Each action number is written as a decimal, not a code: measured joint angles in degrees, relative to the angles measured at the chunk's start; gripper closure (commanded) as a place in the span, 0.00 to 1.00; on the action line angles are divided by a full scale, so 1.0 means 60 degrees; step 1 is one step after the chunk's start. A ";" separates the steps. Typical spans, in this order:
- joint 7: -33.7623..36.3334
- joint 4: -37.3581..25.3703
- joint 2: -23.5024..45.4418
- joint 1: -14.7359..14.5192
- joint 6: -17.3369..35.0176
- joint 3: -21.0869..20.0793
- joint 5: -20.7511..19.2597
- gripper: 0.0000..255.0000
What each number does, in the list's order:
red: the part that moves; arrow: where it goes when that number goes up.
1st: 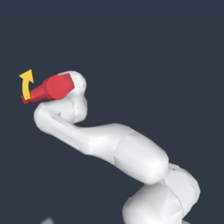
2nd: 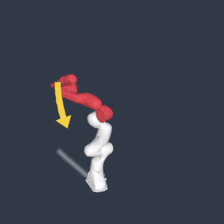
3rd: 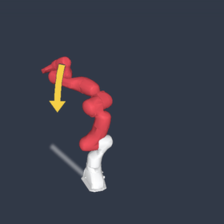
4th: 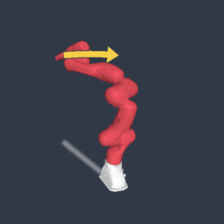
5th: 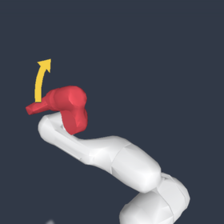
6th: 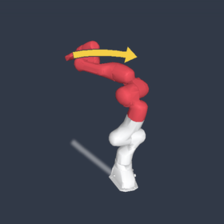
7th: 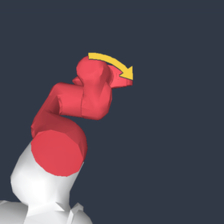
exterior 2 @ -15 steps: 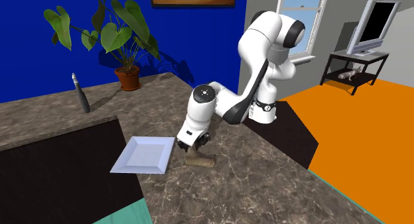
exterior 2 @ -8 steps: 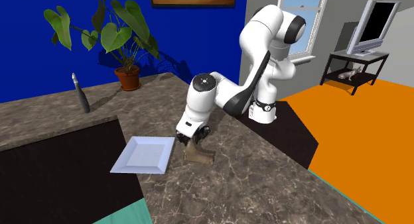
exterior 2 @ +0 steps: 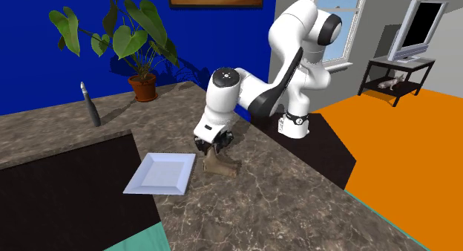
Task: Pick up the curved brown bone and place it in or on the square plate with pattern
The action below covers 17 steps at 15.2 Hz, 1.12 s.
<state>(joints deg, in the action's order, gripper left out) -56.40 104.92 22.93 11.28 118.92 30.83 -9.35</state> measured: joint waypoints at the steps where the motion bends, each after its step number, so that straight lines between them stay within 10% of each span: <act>1: -0.0188 -0.0298 0.0184 0.0160 -0.0081 0.0002 0.0096 1.00; 11: -0.2229 -0.4154 0.2737 0.2413 -0.0979 -0.0168 0.1192 1.00; 17: -0.3212 -0.8556 0.5184 0.4325 -0.2554 -0.0477 0.1857 1.00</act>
<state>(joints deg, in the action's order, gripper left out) -75.67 53.59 54.04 37.23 103.60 27.96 1.79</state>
